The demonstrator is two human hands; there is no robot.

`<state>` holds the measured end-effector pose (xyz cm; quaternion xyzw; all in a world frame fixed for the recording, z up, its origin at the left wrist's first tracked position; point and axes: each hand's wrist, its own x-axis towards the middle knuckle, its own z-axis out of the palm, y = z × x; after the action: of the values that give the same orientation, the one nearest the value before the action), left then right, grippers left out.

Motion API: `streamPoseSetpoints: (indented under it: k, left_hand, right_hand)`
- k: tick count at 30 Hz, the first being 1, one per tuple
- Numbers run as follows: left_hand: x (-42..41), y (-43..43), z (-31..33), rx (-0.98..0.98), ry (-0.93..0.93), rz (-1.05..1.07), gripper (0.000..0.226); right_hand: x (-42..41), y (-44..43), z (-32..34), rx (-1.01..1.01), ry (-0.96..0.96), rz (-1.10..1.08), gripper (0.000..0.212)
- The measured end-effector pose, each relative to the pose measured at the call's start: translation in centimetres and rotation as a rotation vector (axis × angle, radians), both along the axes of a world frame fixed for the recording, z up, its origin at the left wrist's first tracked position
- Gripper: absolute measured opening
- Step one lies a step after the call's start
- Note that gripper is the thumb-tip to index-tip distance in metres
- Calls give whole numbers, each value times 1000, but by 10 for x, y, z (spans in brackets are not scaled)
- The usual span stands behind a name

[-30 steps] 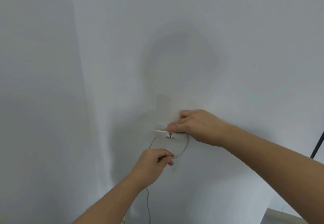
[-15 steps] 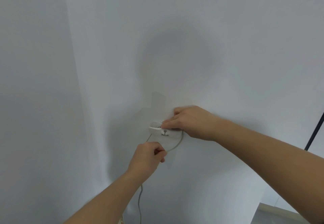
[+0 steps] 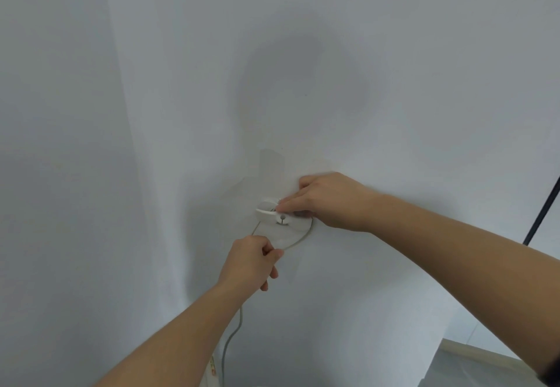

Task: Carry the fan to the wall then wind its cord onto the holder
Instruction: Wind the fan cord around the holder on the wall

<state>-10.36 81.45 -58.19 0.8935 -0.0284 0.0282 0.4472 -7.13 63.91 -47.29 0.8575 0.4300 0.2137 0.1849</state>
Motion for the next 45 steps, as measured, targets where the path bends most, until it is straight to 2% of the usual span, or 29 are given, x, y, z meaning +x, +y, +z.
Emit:
streamPoseSetpoints:
  k: [5,11,17,20,25,27,33,42,45]
  left_hand:
    - [-3,1,-5,65,8,-55,24]
    - [0,6,-7,80,-24,-24,25]
    - [-3,-3,-8,197,-75,-103,27]
    - [0,1,-8,255,-111,-1,27]
    - [10,25,0,53,-107,276,29]
    - [12,30,0,23,-92,326,29]
    - [14,37,-6,26,-61,386,33]
    - [6,44,1,-58,-253,422,28]
    - [8,45,1,-35,-255,432,27]
  right_hand:
    - [-3,8,5,-26,23,-39,30]
    - [-5,13,9,-31,90,-90,34]
    - [-10,15,4,-43,20,-80,38]
    - [-11,15,2,-24,25,-99,37]
    - [-13,15,8,6,48,-112,35]
    - [-14,13,9,18,56,-118,35]
    - [-14,14,3,42,68,-130,36]
    - [-18,15,2,25,83,-141,45]
    - [-16,14,2,-16,77,-144,51]
